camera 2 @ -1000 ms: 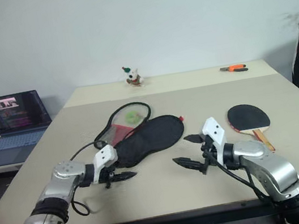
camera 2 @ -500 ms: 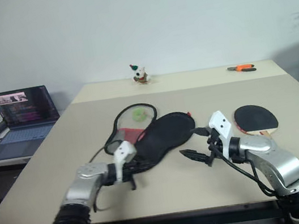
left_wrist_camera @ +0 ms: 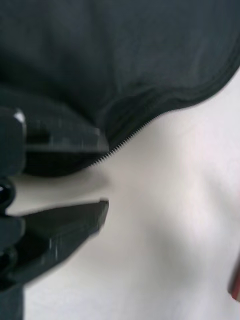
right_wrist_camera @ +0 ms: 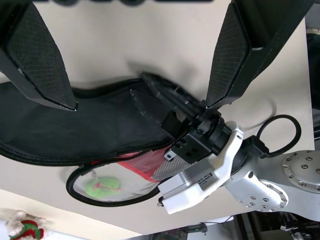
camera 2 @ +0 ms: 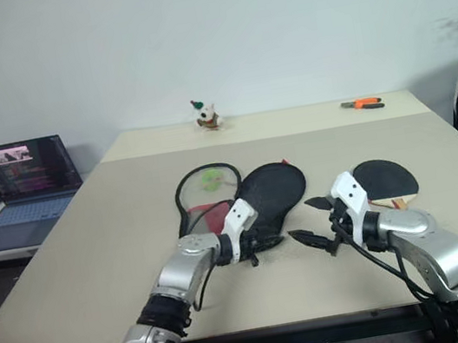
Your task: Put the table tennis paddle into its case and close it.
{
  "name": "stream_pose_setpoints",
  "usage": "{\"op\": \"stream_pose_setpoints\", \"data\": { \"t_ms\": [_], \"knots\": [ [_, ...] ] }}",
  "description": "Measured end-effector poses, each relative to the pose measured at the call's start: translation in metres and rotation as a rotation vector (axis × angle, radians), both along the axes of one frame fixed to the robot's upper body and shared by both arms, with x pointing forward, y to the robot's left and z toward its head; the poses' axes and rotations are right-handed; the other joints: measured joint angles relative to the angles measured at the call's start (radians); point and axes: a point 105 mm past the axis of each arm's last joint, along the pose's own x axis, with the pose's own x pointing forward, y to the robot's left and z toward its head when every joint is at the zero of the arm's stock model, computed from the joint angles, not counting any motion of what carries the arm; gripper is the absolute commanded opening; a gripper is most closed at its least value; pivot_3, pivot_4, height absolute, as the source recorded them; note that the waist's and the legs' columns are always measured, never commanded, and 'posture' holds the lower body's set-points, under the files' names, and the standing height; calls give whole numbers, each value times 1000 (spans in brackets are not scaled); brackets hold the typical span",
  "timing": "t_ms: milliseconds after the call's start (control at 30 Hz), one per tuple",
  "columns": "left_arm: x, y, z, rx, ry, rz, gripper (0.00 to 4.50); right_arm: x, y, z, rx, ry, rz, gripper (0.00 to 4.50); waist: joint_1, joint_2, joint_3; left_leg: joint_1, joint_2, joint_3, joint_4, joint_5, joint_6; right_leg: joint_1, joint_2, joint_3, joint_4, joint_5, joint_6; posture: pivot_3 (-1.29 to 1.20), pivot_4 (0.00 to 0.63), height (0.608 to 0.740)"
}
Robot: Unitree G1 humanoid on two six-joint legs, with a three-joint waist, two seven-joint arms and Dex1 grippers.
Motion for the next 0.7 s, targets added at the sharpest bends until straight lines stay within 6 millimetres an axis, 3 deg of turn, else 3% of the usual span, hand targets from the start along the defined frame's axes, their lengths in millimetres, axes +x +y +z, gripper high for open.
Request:
{"op": "stream_pose_setpoints", "data": {
  "t_ms": [67, 233, 367, 500, 700],
  "knots": [
    [-11, 4, 3, -25, 10, -29, 3449, 0, 0, -1, 4, 5, -4, 4500, -2, 0, 0, 0, 0, 0, 0, 0, 0, 0, 0, 2, 0, 0, 0, 0, 150, 740],
    [-32, 48, 6, -81, 72, -14, 3449, 4, 3, -1, 49, 32, -29, 4500, -5, 0, 0, 2, 2, 1, 0, 0, 0, 0, 1, 5, 1, 0, -1, 0, 150, 740],
    [-29, 93, 15, -83, 32, 121, 3449, 13, 16, 0, 124, 93, -40, 4500, -1, 0, 0, 2, 2, 1, 0, 0, 0, 0, 1, 5, 1, 0, -1, 0, 150, 740],
    [-27, 132, 22, -86, -21, 265, 3449, 33, 25, -15, 115, 211, -119, 4500, 0, 0, 0, 2, 1, 1, -1, 0, 0, 0, 0, 5, 0, 0, -1, 0, 150, 740],
    [-35, 155, 32, -99, -70, 348, 3449, 60, 44, -46, 48, 290, -239, 4500, 0, 0, 0, 1, 1, 1, -1, 0, 0, -1, -1, 5, 1, 0, -1, 0, 150, 740]
  ]
}}
